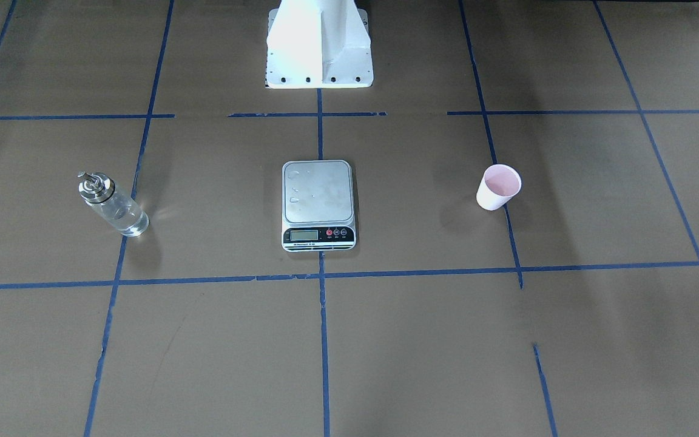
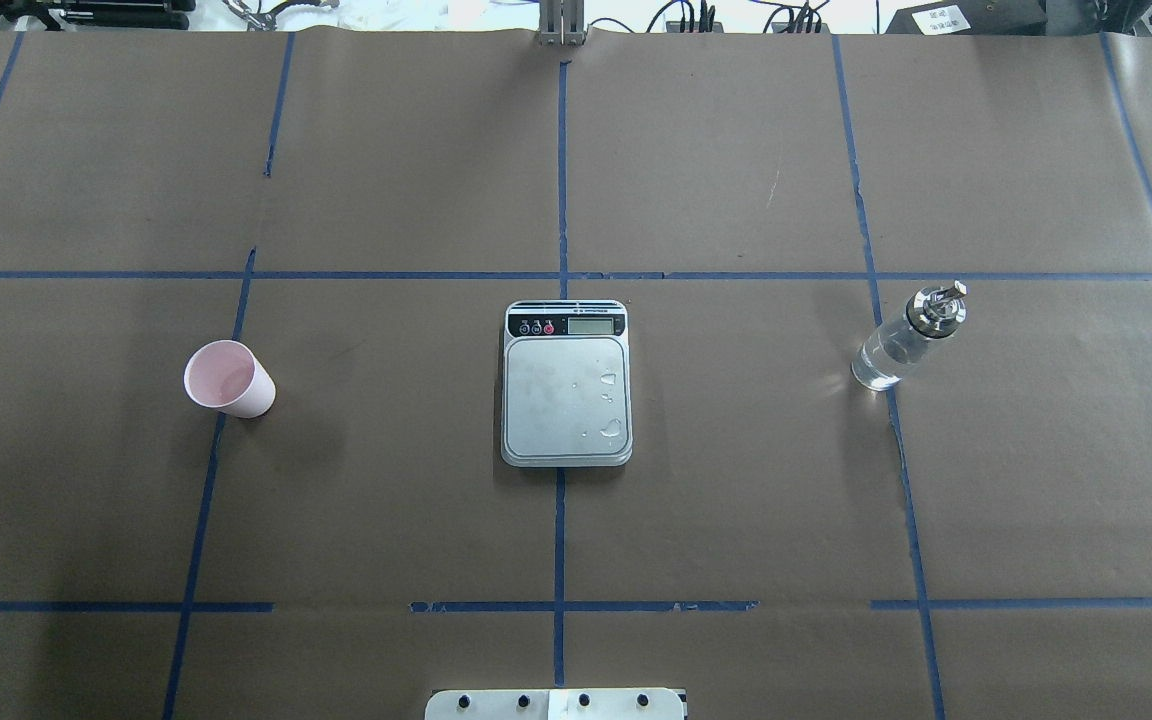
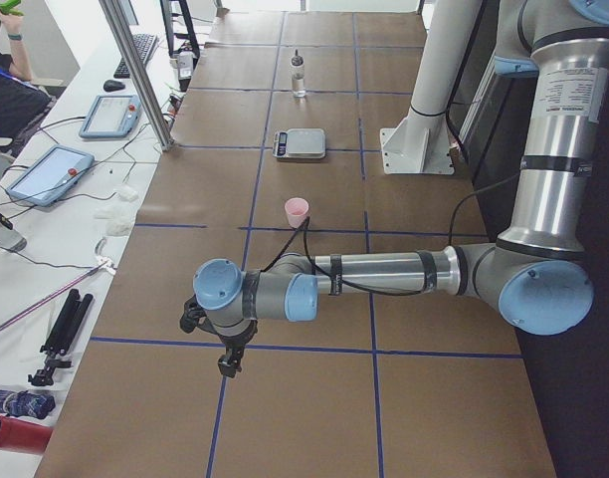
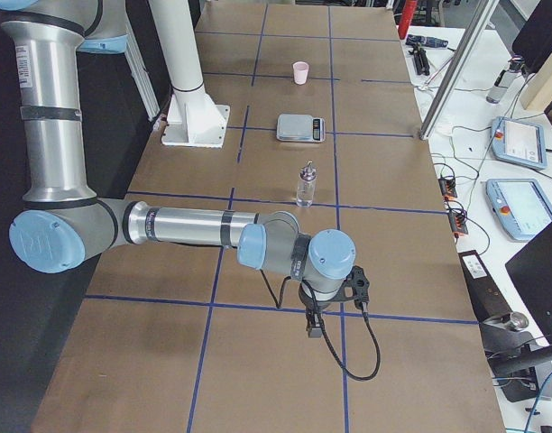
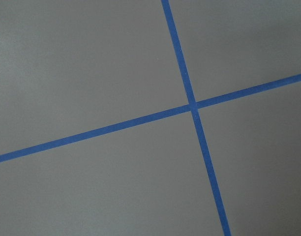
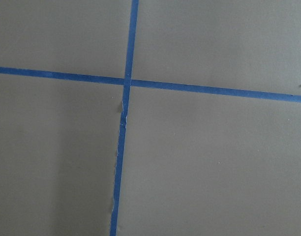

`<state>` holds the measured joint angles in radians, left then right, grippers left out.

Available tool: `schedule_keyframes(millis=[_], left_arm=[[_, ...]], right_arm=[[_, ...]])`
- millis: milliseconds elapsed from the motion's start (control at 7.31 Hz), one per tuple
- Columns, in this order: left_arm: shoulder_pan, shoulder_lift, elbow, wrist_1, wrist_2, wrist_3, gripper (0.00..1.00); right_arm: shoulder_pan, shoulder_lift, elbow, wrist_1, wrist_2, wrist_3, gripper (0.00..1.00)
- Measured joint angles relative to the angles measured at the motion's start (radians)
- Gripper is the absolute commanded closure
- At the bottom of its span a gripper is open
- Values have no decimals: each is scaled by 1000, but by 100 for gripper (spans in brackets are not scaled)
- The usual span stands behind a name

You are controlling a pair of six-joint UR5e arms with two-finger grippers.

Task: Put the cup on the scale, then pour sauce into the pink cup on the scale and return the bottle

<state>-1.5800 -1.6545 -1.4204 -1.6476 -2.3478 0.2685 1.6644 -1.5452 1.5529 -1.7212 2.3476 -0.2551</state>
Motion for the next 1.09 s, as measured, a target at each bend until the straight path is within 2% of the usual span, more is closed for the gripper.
schedule_keyframes(millis=[684, 821, 1095], left_arm=[[1, -30, -29, 0, -3, -9, 0], [8, -46, -86, 2, 3, -15, 0], [58, -59, -283, 0, 4, -85, 0]], right_arm=[[0, 7, 0, 0, 4, 2, 0], [0, 7, 2, -1, 5, 2, 0], [0, 7, 5, 0, 11, 2, 0]])
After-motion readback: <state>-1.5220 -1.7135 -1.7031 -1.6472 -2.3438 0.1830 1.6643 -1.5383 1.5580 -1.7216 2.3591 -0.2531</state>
